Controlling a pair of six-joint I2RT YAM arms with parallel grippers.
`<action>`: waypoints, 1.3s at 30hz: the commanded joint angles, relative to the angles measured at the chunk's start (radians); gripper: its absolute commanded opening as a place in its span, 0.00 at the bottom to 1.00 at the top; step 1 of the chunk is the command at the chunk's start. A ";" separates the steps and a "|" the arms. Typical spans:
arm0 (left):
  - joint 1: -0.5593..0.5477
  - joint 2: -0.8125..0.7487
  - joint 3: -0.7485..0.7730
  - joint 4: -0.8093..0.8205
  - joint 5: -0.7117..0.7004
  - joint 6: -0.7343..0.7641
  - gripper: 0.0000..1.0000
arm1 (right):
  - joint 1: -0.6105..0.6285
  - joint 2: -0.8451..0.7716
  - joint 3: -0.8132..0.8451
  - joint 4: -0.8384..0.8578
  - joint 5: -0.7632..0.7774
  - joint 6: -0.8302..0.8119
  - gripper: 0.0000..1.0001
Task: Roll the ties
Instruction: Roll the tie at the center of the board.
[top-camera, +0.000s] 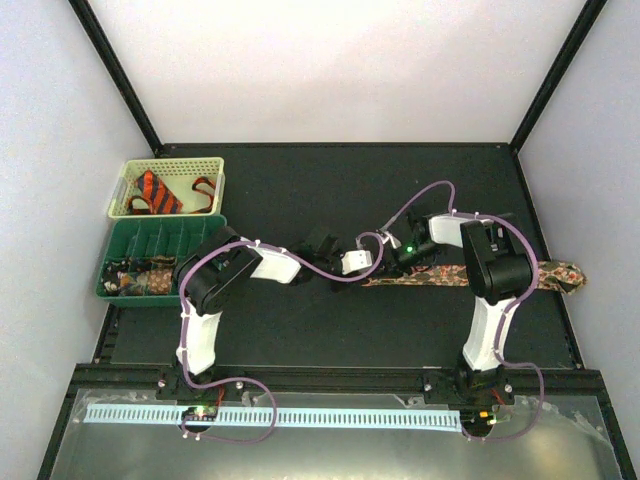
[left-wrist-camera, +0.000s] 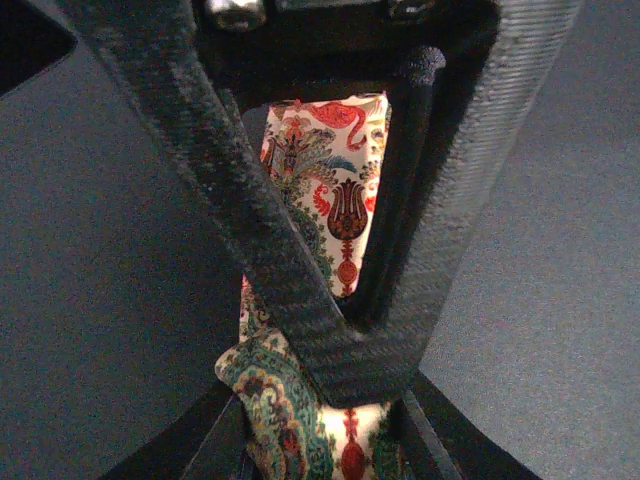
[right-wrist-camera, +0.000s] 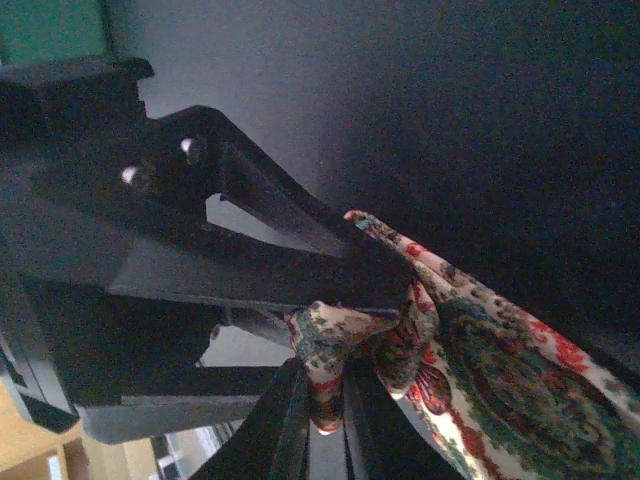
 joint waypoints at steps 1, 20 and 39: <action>0.009 0.049 -0.021 -0.163 -0.161 0.019 0.33 | 0.003 0.021 0.021 0.015 0.004 0.001 0.05; 0.026 -0.026 -0.090 0.125 0.023 0.005 0.84 | -0.038 0.092 0.007 -0.065 0.121 -0.072 0.02; -0.006 0.046 -0.056 0.034 0.016 0.077 0.35 | -0.049 0.048 0.016 -0.068 0.047 -0.077 0.16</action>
